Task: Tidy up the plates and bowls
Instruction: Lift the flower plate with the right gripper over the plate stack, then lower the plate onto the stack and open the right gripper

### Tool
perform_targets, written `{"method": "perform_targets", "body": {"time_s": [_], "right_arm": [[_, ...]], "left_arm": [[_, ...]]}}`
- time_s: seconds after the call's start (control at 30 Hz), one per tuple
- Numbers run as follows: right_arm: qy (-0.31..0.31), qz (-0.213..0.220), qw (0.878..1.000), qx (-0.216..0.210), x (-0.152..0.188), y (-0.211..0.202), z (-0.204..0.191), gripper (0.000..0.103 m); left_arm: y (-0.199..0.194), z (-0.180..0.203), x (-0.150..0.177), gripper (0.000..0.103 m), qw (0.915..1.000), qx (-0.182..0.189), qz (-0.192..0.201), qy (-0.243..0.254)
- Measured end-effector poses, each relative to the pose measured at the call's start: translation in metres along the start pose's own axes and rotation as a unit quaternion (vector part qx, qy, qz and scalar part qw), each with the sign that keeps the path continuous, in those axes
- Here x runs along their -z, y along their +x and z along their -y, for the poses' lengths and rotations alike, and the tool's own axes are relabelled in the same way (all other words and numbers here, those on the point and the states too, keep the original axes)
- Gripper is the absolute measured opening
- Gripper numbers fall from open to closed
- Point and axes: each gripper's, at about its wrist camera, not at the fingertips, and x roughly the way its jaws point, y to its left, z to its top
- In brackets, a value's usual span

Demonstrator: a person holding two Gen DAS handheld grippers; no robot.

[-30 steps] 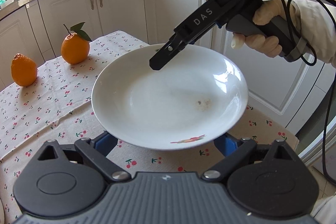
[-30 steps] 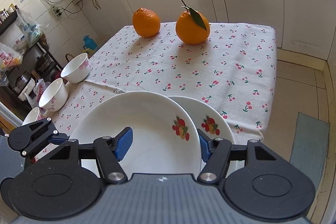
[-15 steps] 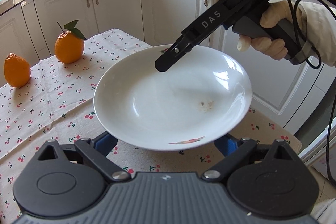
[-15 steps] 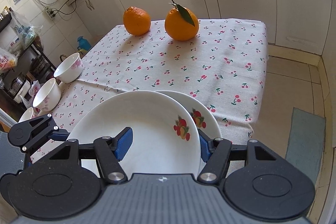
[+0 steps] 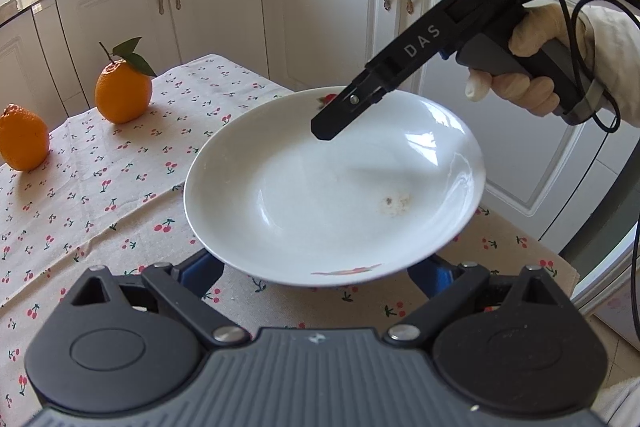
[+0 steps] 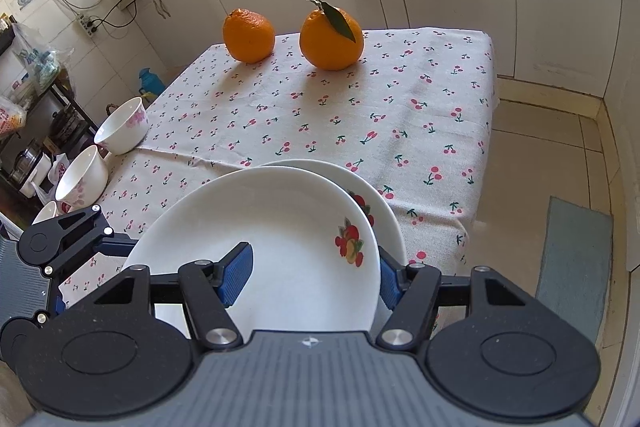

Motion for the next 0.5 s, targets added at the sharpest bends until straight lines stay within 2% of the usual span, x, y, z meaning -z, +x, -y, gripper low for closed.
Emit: {"method": "perform_targets", "body": {"time_s": [0.5], "right_arm": [[0.001,0.0,1.0,0.012,0.0044,-0.006,-0.0006,0.069]], "left_arm": [[0.0023,-0.002,0.001,0.1,1.0,0.005,0.001,-0.003]]}}
